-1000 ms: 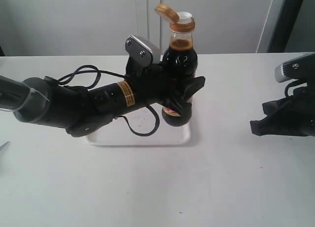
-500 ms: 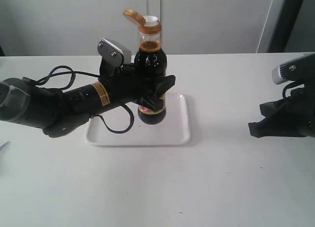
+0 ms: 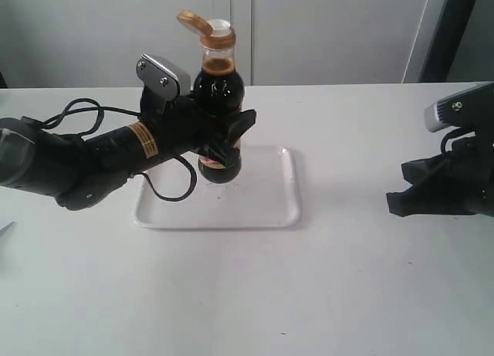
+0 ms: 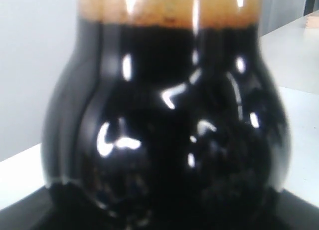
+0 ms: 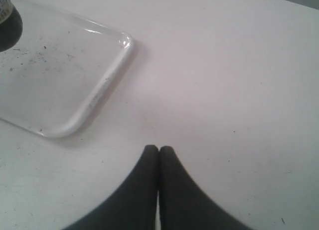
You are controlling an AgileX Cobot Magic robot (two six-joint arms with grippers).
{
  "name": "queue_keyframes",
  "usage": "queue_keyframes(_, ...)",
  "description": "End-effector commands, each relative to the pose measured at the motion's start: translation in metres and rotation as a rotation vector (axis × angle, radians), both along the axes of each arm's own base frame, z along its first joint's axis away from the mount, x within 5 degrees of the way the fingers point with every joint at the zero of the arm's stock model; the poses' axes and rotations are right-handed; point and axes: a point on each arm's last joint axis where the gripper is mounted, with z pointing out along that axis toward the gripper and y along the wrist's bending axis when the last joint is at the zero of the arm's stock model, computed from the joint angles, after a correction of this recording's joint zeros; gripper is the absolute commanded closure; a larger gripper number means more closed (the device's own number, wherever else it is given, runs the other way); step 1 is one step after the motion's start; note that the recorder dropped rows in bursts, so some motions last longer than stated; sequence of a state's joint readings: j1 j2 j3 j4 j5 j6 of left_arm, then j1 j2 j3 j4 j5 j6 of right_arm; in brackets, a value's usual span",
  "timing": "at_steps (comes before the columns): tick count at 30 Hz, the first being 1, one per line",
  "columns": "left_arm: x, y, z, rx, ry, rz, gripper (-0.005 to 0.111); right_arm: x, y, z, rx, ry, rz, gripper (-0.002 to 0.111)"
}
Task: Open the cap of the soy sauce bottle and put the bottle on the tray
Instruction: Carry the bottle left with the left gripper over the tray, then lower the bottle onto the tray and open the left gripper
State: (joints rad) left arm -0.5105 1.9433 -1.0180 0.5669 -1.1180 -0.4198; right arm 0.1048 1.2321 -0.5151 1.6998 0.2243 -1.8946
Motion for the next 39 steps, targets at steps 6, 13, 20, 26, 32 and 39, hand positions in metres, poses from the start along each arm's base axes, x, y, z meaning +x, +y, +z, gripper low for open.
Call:
queue_keyframes(6, 0.004, 0.004, 0.016, -0.111, -0.082, 0.054, 0.107, -0.001, 0.004, 0.0, 0.006, -0.004, 0.041, 0.108)
queue_keyframes(13, 0.015, 0.001, -0.004, -0.102, -0.043, 0.087, 0.107, -0.001, 0.004, -0.001, 0.009, 0.001, 0.047, 0.108)
queue_keyframes(20, 0.02, 0.0, -0.002, -0.088, -0.082, 0.102, 0.107, 0.002, 0.005, -0.007, 0.007, 0.026, 0.046, 0.108)
queue_keyframes(26, 0.022, 0.002, -0.001, -0.102, -0.079, 0.13, 0.107, 0.004, 0.005, -0.015, -0.004, 0.055, 0.053, 0.108)
queue_keyframes(32, 0.025, 0.001, -0.008, -0.101, -0.063, 0.138, 0.107, 0.005, 0.006, -0.015, 0.001, 0.056, 0.061, 0.108)
queue_keyframes(39, 0.029, -0.001, -0.023, -0.085, -0.035, 0.139, 0.107, 0.005, 0.007, -0.015, 0.011, 0.054, 0.073, 0.108)
